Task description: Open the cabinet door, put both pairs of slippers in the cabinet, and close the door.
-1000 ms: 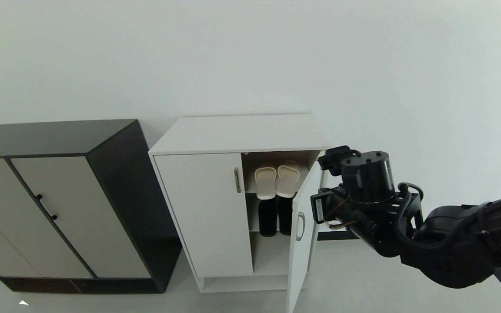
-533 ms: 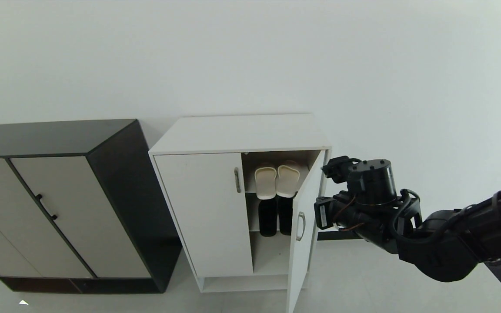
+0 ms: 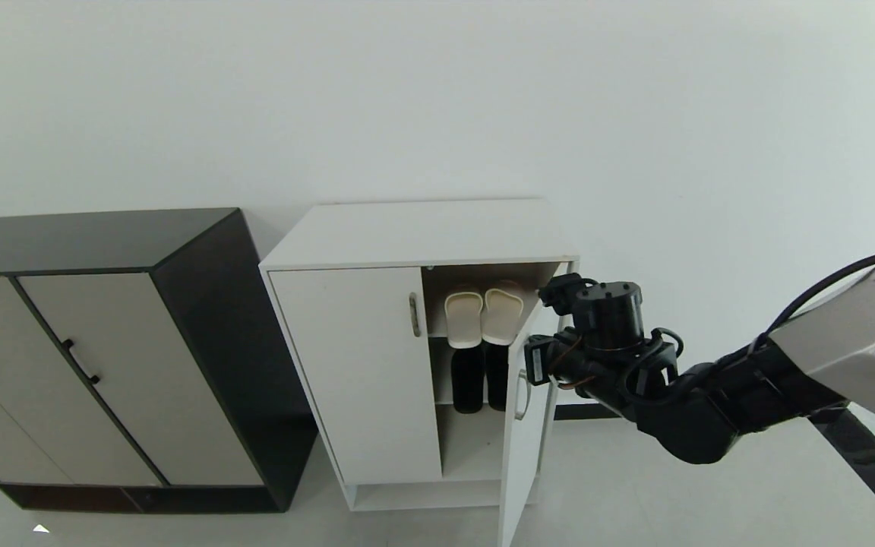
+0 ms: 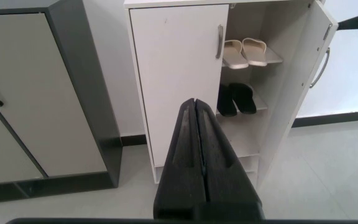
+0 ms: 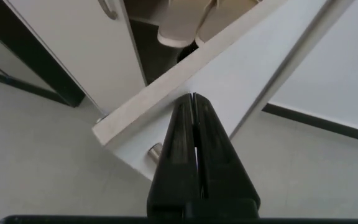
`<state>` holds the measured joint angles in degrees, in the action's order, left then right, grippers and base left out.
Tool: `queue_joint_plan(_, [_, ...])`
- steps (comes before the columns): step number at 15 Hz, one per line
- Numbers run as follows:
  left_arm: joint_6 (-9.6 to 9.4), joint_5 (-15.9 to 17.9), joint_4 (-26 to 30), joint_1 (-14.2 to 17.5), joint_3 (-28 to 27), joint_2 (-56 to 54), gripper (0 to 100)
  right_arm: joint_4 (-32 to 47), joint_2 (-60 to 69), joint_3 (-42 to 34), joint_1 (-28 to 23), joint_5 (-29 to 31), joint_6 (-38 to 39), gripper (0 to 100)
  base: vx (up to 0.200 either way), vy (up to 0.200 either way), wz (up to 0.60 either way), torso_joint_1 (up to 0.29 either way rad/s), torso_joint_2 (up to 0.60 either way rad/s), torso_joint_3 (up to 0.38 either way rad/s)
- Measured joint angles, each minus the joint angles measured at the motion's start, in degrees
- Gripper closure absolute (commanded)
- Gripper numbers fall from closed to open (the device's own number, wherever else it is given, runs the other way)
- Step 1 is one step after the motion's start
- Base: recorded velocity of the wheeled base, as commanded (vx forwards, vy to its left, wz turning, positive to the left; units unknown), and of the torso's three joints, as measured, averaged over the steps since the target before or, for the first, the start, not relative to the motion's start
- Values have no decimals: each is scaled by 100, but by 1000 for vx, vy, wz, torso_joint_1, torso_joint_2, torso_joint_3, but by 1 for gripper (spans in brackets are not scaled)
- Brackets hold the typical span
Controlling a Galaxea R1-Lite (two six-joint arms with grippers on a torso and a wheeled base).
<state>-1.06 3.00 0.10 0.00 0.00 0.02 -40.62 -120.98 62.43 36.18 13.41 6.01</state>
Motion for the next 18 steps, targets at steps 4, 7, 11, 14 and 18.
queue_joint_plan(4, [0, 0, 0, 0, 0, 0, 100, -11, -432, 645, 15, -9, -7, 100, 0, 0, 0, 0, 0, 0])
queue_joint_plan(7, [0, 0, 0, 0, 0, 0, 100, -385, -542, 670, 44, -173, 12, 100, 0, 0, 0, 0, 0, 0])
queue_joint_plan(11, [0, 0, 0, 0, 0, -2, 100, -1218, -416, -315, 22, -1103, -7, 100, 0, 0, 0, 0, 0, 0])
queue_joint_plan(14, [0, 0, 0, 0, 0, -2, 100, -1640, -110, -1387, -195, -2331, -16, 100, 200, 0, 0, 1, 2, 2])
queue_joint_plan(18, [0, 0, -2, 0, 0, -2, 100, -1875, 94, -1927, -355, -2528, -22, 100, 200, 0, 0, 4, 6, 0])
